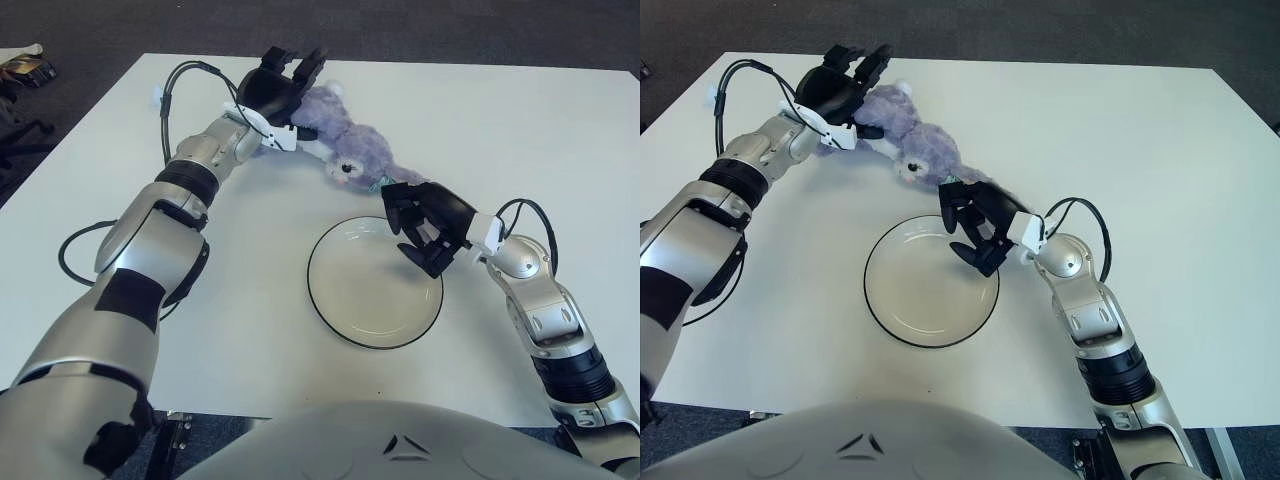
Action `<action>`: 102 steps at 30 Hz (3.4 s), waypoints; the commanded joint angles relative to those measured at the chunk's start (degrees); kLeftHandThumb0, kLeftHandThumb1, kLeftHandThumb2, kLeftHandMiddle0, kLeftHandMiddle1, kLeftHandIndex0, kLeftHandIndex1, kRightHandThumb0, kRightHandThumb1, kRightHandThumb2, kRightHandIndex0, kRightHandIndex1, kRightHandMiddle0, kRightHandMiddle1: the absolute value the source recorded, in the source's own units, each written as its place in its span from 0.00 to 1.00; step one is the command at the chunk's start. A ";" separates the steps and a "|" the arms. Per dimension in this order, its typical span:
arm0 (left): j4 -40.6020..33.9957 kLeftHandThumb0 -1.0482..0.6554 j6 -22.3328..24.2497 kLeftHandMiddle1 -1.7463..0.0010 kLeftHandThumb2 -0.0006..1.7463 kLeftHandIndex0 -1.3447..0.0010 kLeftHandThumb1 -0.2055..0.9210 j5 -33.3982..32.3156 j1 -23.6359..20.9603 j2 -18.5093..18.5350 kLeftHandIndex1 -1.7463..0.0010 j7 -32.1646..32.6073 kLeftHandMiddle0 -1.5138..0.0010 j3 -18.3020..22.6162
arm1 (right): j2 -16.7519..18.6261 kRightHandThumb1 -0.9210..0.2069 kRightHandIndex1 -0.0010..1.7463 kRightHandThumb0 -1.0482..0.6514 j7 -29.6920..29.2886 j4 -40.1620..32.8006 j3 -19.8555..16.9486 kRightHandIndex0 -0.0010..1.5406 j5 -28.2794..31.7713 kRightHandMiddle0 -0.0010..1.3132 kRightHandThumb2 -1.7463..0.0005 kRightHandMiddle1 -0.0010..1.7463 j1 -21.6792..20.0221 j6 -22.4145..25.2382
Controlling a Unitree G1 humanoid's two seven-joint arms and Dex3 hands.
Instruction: Put the doll into the plate.
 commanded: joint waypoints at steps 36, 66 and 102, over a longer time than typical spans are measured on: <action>4.46 0.00 -2.50 0.64 0.23 1.00 1.00 -0.87 -2.16 -0.92 1.00 -18.50 0.98 -4.85 | -3.68 0.72 1.00 0.28 4.58 -0.70 1.94 0.83 -0.41 0.60 0.10 1.00 0.52 4.46; 11.44 0.00 -1.52 0.00 0.11 0.99 0.98 -0.37 -4.30 -4.24 0.99 -28.67 0.81 -8.25 | -3.72 0.71 1.00 0.29 5.35 -3.48 1.80 0.82 0.36 0.59 0.11 1.00 1.08 5.93; 11.36 0.89 7.72 0.22 0.61 1.00 0.45 -4.85 -0.71 -7.68 0.64 -17.11 0.45 -4.12 | -5.20 0.70 1.00 0.28 3.98 -5.15 -8.51 0.83 4.59 0.59 0.12 1.00 3.06 6.89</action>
